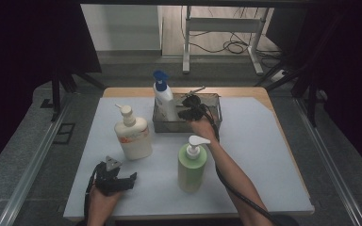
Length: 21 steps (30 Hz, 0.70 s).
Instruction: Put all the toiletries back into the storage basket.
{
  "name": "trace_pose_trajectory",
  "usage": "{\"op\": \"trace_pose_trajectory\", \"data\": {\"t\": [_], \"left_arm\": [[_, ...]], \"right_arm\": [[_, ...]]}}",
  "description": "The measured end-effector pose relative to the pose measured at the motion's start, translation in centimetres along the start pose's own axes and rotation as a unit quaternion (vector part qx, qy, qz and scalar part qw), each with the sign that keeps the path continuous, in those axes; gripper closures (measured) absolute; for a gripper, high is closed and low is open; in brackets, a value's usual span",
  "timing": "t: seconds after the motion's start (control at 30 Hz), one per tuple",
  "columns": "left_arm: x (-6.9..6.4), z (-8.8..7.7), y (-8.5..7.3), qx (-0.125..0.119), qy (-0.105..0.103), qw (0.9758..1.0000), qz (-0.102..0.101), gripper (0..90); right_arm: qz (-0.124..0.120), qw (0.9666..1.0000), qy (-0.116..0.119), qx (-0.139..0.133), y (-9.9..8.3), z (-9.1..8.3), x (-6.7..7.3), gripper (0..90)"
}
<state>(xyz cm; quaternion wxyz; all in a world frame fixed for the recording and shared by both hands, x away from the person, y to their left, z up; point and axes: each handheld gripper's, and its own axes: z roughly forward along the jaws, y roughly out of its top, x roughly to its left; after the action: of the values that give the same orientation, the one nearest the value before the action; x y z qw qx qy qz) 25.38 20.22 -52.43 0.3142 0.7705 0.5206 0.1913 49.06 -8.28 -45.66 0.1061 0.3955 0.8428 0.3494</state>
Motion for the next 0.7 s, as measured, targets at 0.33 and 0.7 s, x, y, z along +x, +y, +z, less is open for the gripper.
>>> {"op": "trace_pose_trajectory", "data": {"t": [0.33,0.7], "left_arm": [[0.0,0.0,0.0,0.000,0.000,1.0000,0.000,12.8],[0.0,0.0,0.0,0.000,0.000,1.0000,-0.001,12.8]], "right_arm": [[-0.005,1.0000,0.004,0.002,0.2,0.6,0.7,84.0],[-0.007,0.9999,0.005,0.010,0.2,1.1,0.9,83.8]]}}
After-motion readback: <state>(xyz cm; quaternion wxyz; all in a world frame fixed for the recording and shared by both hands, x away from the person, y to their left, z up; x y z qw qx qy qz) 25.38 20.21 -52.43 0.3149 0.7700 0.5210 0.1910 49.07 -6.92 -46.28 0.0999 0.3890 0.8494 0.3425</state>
